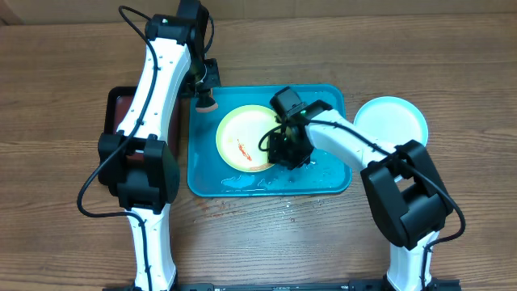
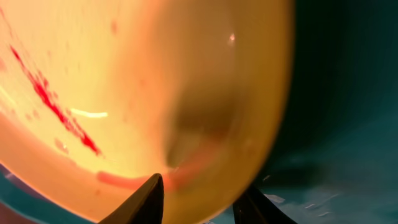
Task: Clean dirty plates on tray and stack at the side
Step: 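Drag the yellow plate with the right gripper to the tray center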
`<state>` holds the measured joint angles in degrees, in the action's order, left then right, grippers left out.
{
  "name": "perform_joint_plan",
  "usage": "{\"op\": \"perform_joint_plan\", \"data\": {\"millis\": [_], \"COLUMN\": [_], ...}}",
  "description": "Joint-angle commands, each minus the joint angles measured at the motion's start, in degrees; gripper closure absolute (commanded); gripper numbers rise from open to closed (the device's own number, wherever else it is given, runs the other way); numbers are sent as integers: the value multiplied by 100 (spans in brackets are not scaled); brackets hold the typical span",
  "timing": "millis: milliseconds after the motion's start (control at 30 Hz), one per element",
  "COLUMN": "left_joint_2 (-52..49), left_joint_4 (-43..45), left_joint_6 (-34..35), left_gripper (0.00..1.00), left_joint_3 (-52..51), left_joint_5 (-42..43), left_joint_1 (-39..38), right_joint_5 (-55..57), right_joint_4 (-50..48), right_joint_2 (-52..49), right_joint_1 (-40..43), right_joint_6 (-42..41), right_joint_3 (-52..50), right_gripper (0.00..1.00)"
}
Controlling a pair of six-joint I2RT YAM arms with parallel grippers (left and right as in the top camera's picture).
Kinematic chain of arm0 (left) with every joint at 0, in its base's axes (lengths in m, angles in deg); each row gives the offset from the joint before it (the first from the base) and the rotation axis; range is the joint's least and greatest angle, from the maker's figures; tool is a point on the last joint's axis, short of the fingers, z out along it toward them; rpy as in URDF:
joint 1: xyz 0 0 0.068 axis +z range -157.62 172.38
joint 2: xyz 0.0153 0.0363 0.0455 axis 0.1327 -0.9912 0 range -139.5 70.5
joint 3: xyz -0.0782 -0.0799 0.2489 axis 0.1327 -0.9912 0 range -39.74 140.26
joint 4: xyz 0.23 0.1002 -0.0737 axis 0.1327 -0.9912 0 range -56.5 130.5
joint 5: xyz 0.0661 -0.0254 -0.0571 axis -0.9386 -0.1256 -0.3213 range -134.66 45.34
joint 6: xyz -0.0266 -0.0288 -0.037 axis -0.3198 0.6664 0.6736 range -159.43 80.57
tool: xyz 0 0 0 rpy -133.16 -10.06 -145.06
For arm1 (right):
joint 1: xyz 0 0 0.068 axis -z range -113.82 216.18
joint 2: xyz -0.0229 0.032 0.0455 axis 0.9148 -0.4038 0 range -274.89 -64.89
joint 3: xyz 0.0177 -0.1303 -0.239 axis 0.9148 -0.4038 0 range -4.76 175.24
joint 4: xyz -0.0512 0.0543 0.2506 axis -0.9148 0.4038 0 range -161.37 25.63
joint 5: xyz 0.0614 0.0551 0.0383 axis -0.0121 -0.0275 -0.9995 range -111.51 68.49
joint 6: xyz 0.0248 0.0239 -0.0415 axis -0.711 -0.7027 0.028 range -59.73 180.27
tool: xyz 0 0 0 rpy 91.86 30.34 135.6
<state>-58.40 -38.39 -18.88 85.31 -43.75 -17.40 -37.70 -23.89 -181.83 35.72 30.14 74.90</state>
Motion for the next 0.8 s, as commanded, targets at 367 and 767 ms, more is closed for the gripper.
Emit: {"op": "perform_joint_plan", "data": {"millis": [367, 767], "left_joint_2": [-11, -11], "left_joint_4": [11, 7], "left_joint_6": [-87, -87], "left_gripper": [96, 96], "left_joint_3": [-20, -20], "left_joint_5": [59, 59], "left_joint_1": [-79, -79], "right_joint_5": [-177, 393], "right_joint_4": [-1534, -1532], "right_joint_2": [-142, -181], "right_joint_1": [831, 501], "right_joint_6": [2769, 2238], "right_joint_3": [343, 328], "right_gripper": [47, 65]}}
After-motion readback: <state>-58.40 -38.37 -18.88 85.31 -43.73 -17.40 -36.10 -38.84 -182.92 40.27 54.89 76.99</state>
